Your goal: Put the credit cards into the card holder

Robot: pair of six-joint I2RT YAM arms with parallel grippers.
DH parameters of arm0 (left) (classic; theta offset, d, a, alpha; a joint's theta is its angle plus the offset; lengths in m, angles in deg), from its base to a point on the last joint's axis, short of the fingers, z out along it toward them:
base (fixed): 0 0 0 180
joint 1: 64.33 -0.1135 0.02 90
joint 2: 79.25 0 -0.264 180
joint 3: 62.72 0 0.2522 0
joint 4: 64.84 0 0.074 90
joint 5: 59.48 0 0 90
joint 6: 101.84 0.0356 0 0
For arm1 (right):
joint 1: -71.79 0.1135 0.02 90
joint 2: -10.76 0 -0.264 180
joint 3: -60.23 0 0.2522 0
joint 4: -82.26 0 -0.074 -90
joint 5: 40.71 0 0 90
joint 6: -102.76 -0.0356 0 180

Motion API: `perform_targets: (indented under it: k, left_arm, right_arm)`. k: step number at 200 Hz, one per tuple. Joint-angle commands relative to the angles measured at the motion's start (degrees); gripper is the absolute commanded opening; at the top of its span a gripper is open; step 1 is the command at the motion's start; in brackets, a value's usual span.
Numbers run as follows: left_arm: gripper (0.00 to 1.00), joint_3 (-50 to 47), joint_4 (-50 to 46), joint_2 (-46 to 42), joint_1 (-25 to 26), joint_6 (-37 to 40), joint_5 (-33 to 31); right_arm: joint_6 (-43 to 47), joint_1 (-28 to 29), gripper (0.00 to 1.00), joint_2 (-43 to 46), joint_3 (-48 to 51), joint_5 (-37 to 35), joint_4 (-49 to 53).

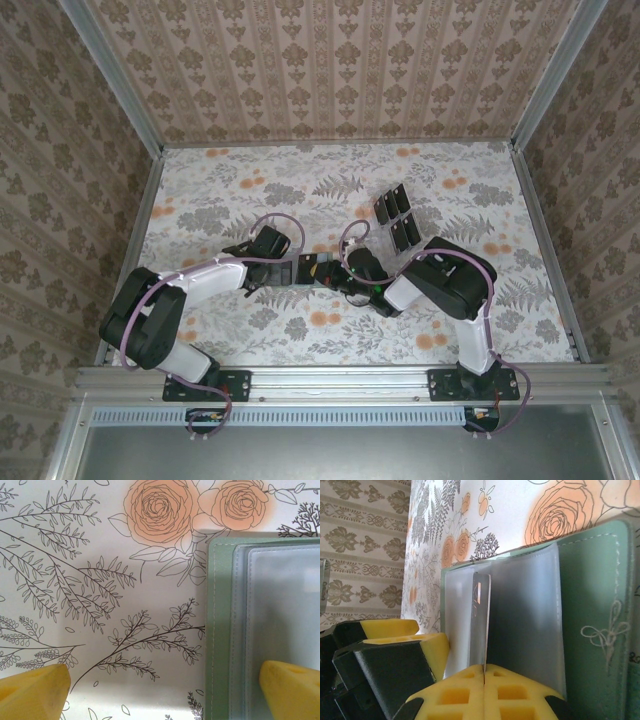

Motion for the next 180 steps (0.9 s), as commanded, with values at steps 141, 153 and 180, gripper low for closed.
perform_targets:
  k: [141,153,180]
  left_arm:
    - [1.0,-1.21,-3.02,0.66,-0.31,-0.88,-0.85]
    - [1.0,-1.2,-3.02,0.63,-0.26,-0.87,-0.73]
    - [1.0,-1.22,-2.99,0.68,-0.26,-0.89,-0.58]
  right_arm:
    - [-1.15,0.15,0.0,-4.42,-2.0,5.76,6.0]
    - [-1.04,0.03,0.0,-4.86,-2.55,6.03,6.76]
    - [-0.8,0.09,0.0,-5.36,-3.61,6.38,8.36]
